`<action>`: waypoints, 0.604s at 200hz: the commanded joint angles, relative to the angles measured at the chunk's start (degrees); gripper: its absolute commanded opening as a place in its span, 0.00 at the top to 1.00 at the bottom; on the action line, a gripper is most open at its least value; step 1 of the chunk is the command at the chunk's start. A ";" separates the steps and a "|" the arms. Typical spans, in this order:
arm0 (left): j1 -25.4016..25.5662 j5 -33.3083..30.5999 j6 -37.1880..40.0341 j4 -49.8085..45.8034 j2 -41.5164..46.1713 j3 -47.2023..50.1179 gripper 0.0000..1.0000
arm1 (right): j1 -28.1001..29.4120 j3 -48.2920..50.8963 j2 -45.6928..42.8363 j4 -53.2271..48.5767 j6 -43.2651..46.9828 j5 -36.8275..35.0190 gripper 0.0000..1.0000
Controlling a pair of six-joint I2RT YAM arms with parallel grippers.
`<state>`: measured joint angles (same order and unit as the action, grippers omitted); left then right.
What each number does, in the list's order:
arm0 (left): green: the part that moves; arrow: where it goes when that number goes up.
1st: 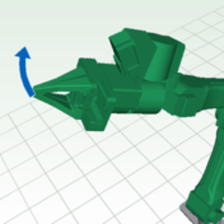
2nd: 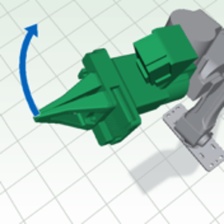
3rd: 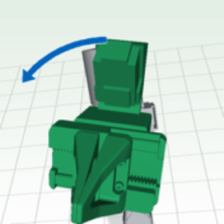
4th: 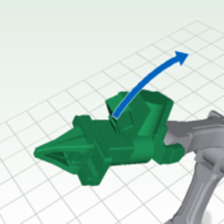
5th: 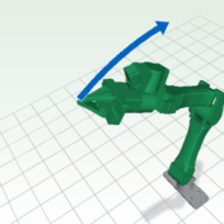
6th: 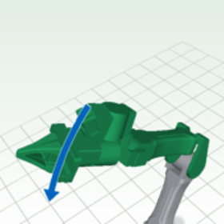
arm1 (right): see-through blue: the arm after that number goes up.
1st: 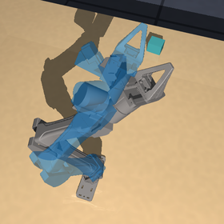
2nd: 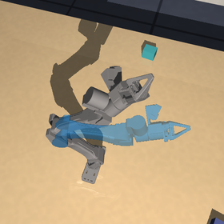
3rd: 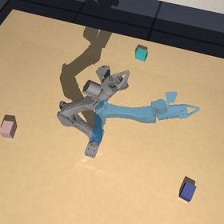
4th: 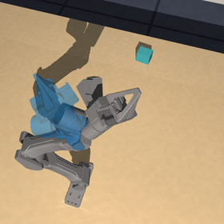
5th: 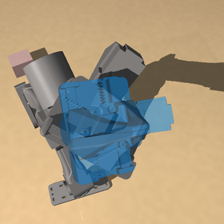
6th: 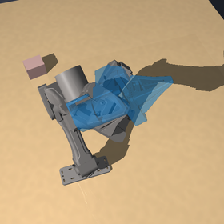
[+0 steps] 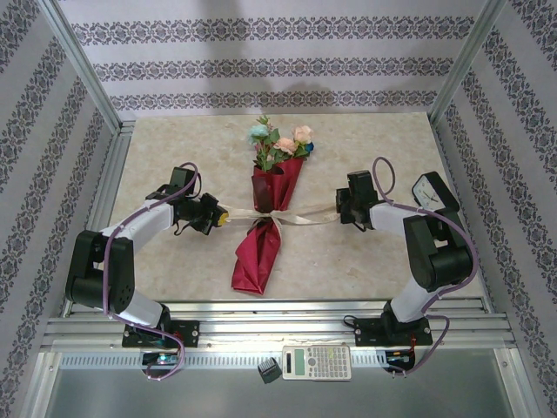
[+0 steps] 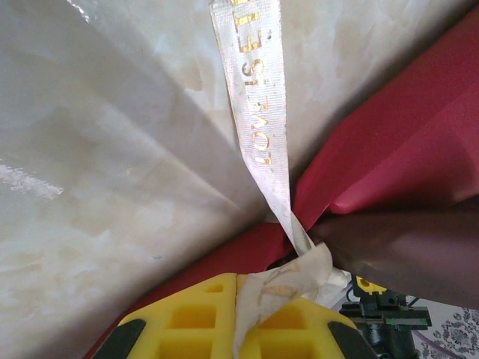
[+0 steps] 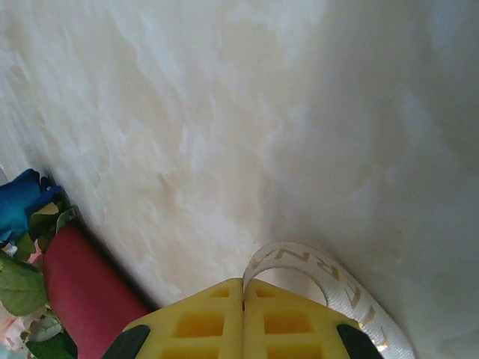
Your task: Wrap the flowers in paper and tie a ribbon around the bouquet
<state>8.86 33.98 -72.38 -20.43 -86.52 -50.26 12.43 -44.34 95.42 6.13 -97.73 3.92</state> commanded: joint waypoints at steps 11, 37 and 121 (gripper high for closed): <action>-1.33 -2.89 1.01 -2.41 0.76 0.38 1.00 | -2.79 0.96 0.56 0.85 -2.25 -3.65 1.00; -1.39 -3.74 0.88 -2.78 1.33 1.06 1.00 | -4.11 0.67 0.91 1.11 -3.14 -3.92 1.00; -1.48 -4.25 1.06 -3.30 1.03 1.35 1.00 | -8.24 1.22 1.44 1.87 -3.91 -3.83 1.00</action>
<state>8.88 32.93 -72.36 -20.43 -86.52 -49.82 7.22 -44.31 95.96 7.18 -100.79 5.82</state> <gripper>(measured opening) 0.046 0.056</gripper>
